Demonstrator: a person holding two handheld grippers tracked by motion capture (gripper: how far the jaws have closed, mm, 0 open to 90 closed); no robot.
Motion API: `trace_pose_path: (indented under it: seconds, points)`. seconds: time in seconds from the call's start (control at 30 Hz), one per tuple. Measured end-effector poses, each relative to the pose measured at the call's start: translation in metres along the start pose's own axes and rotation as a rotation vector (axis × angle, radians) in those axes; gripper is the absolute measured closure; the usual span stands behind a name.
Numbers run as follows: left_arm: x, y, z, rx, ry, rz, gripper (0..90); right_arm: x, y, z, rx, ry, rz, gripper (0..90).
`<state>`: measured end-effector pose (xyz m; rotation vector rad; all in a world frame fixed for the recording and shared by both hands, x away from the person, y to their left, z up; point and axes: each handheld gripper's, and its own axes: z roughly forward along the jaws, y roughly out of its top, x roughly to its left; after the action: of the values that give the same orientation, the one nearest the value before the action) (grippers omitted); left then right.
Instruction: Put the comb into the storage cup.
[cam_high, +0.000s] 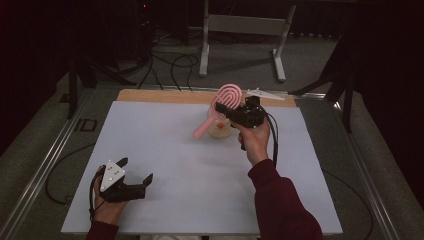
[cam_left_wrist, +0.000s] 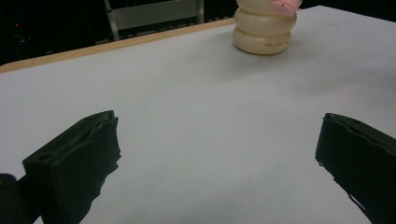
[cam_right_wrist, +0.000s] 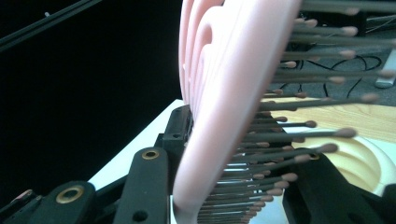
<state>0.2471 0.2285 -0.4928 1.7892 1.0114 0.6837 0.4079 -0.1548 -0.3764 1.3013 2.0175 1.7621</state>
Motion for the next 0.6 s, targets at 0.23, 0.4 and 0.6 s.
trace_pose_path:
  seconds: [0.23,0.4,0.6]
  points:
    - [0.0003,0.0000,0.0000,-0.001,0.000,0.000,0.1,-0.0035,0.0042,0.0026,0.008,-0.013,-0.009,64.0]
    - [0.0003,-0.0001,-0.0002,-0.002,0.003,0.000,0.1,-0.0041,0.0069,0.0038,0.007,-0.015,-0.010,64.0]
    - [0.0006,-0.0001,-0.0005,-0.004,0.003,0.000,0.1,-0.0064,0.0086,0.0062,0.005,-0.021,0.001,64.0]
